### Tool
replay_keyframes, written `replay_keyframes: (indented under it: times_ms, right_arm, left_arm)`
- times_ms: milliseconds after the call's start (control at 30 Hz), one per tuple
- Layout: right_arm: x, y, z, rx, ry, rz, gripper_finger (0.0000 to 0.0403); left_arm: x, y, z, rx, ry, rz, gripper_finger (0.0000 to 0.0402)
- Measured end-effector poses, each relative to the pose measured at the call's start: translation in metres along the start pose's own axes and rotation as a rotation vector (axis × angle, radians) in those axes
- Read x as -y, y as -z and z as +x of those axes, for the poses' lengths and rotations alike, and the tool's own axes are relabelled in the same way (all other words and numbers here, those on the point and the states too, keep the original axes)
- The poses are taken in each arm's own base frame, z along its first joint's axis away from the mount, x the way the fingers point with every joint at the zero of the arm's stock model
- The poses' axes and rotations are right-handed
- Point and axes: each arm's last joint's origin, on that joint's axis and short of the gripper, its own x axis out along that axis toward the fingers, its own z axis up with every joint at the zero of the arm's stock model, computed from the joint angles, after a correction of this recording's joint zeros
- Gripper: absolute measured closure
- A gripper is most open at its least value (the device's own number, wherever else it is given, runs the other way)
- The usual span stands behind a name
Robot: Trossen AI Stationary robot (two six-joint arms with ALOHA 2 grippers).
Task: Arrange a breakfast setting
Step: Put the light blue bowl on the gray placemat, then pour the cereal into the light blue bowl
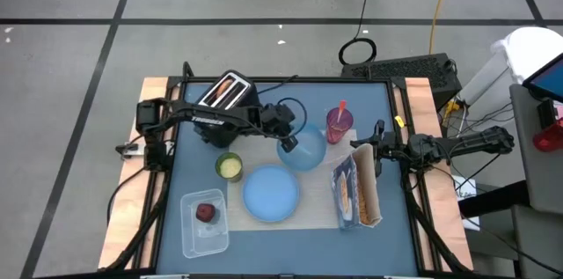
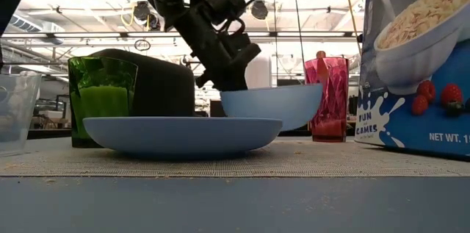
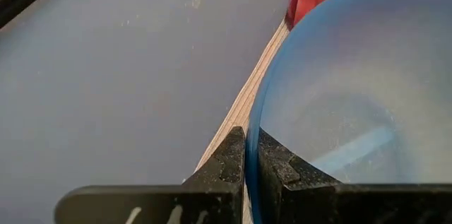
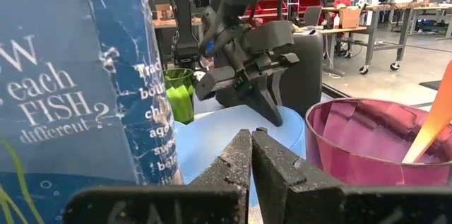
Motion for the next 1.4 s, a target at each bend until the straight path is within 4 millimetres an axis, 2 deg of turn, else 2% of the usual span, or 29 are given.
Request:
replay_keyframes:
  times_ms: [367,500,733,1133,1267,1400]
  right_arm:
    - [0.000,0.000,0.000,0.000,0.000,0.000,0.0394]
    - [0.000,0.000,0.000,0.000,0.000,0.000,0.0394]
    - [0.000,0.000,0.000,0.000,0.000,0.000,0.0394]
    - [0.000,0.000,0.000,0.000,0.000,0.000,0.0394]
    - [0.000,0.000,0.000,0.000,0.000,0.000,0.0394]
    - [0.000,0.000,0.000,0.000,0.000,0.000,0.0394]
  left_arm:
    - [-0.001,0.005,0.007,-0.018,-0.023,-0.023,0.0389]
    - [-0.001,0.005,0.007,-0.024,-0.026,-0.054,0.0377]
    - [-0.002,0.006,0.007,-0.033,-0.032,-0.075,0.0317]
    - [-0.001,0.003,0.004,-0.020,-0.026,-0.039,0.0188]
    - [-0.001,-0.002,-0.003,0.009,-0.016,0.015,0.0166]
    - [-0.001,-0.010,-0.017,0.047,-0.006,0.081,0.0161]
